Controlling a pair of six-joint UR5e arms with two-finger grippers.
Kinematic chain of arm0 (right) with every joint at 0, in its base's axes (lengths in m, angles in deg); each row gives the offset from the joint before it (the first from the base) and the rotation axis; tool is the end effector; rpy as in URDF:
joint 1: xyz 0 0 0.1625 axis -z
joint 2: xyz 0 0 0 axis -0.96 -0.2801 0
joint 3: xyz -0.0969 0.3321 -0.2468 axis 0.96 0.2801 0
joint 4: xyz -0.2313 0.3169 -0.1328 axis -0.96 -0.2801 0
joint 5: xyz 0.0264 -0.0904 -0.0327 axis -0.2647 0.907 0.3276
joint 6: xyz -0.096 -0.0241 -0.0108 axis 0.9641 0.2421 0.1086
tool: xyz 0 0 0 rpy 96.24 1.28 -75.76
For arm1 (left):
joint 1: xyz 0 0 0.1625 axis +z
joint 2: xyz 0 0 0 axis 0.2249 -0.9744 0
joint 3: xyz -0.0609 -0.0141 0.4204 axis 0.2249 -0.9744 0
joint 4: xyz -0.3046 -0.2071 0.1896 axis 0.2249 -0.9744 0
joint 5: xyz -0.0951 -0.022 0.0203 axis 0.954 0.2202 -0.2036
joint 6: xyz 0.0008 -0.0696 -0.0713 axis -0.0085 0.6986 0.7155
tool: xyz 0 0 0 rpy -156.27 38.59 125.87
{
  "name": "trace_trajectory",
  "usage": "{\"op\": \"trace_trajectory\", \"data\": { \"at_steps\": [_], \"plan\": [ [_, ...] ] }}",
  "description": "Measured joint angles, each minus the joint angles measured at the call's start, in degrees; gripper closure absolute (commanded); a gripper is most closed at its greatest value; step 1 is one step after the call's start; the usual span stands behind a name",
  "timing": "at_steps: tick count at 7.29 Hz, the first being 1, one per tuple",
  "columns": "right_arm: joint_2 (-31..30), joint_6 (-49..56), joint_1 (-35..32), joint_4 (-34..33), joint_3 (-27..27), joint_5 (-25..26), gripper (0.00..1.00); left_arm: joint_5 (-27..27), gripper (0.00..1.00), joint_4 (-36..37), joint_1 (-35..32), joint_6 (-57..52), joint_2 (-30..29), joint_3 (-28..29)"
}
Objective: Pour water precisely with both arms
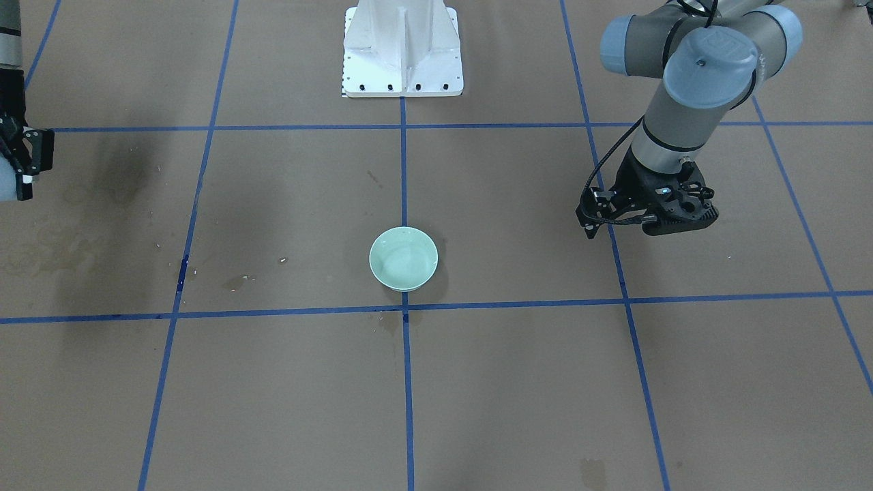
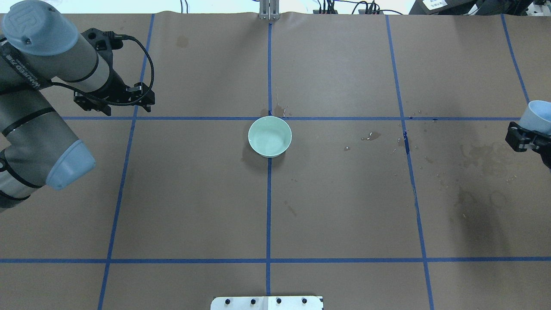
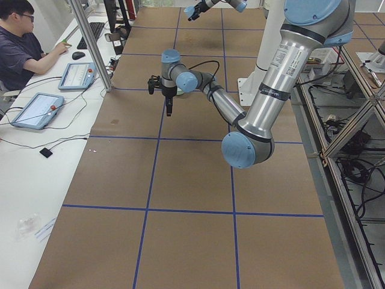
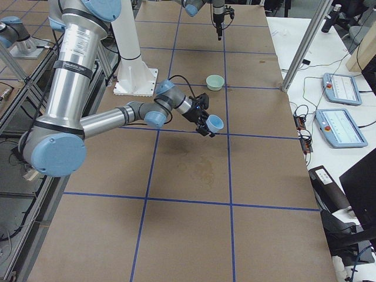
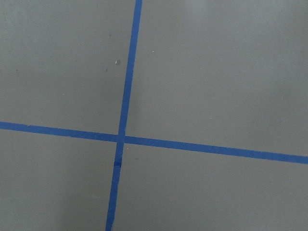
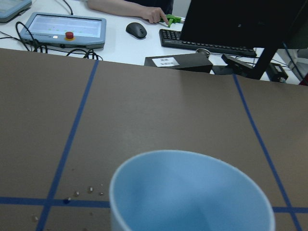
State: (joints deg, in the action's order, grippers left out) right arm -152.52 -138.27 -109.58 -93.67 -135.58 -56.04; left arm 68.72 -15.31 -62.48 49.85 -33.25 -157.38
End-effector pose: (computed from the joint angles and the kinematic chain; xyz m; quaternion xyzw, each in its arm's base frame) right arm -0.1630 -0.3386 0.5015 0.3910 -0.2516 0.1924 0.8642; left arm 0.3307 -0.5258 0.3087 0.0408 0.3765 -0.0827 0.9218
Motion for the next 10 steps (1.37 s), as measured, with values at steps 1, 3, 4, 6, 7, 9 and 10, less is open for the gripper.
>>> {"op": "trace_trajectory", "data": {
  "at_steps": [1, 3, 4, 6, 7, 9, 10],
  "plan": [
    [-1.12, -3.06, 2.46, 0.50, 0.02, 3.88, 1.00, 0.35, 0.00, 0.02, 0.05, 0.63, 0.00, -0.24],
    [-1.53, -12.27, 11.86, -3.17, 0.02, 13.84, 1.00, 0.70, 0.00, 0.08, 0.09, 1.31, 0.12, -0.59],
    [-1.52, -17.19, 17.16, -6.24, 0.01, 18.95, 1.00, 0.85, 0.00, 0.07, 0.08, 1.36, 0.25, -0.67],
    [-0.52, -29.82, 26.57, -17.25, 0.02, 27.96, 1.00, 1.00, 0.00, 0.01, 0.01, 1.21, 0.45, -0.72],
    [1.11, -35.21, 29.51, -22.76, 0.18, 30.70, 1.00, 1.03, 0.00, 0.01, 0.01, 1.07, 0.50, -0.72],
    [5.02, -44.11, 33.45, -33.18, 0.77, 33.93, 1.00, 1.04, 0.00, 0.00, 0.00, 0.91, 0.56, -0.68],
    [5.77, -47.80, 35.02, -37.02, 1.31, 35.41, 1.00, 1.04, 0.00, 0.00, 0.00, 0.85, 0.69, -0.65]
  ]
}}
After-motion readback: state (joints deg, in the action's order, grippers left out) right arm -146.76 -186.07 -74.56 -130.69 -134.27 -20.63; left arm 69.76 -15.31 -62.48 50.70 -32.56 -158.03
